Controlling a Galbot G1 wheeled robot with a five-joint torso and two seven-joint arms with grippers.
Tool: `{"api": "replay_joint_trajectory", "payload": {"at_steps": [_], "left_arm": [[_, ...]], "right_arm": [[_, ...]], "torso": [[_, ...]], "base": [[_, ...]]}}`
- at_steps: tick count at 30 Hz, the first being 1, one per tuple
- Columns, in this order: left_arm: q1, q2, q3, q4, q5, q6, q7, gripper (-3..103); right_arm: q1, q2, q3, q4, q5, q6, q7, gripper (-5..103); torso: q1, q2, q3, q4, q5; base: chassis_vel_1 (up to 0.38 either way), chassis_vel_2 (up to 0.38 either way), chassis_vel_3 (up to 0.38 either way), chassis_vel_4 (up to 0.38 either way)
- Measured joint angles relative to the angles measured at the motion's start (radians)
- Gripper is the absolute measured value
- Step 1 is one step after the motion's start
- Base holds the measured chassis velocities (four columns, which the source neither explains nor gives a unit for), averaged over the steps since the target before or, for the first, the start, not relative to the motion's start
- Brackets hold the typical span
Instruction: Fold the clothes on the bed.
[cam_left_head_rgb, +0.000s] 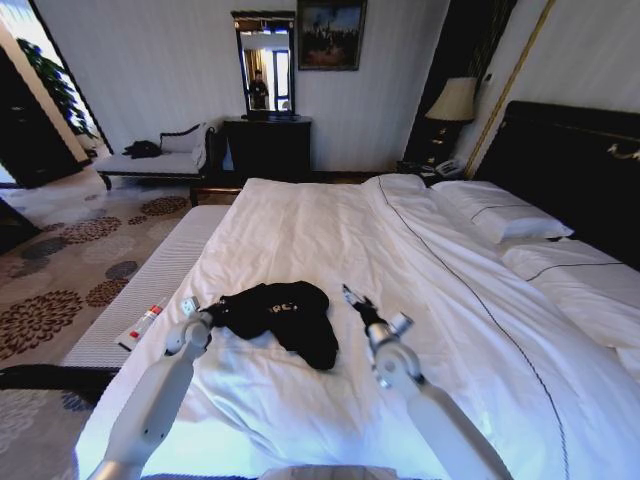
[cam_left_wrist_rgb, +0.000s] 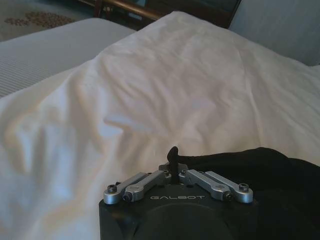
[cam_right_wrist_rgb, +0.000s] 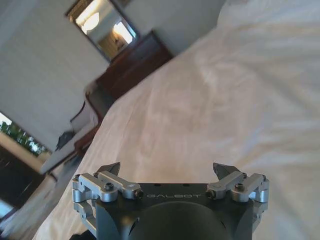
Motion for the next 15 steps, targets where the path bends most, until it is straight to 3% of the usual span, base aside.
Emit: {"api": "replay_joint_trajectory", "payload": {"at_steps": [6,15], "left_arm": [[0.039,0.007,-0.020,-0.038,0.015,-0.008,0.005,1],[0.074,0.018,-0.032,-0.059,0.037,-0.016,0.007,1]], "right_arm": [[0.120,0.021,-0.096,-0.117,0.083,-0.059,-0.020,100],[0.201,0.056,-0.173,-0.228,0.072,-0.082,-0.058,100]], "torso": [[0.000,0.000,0.000,-0.0003,0.0002],[0.000,0.000,0.000,-0.0003,0.0000]], "base": [[0.000,0.000,0.000,0.000],[0.000,0.000,0.000,0.000]]}}
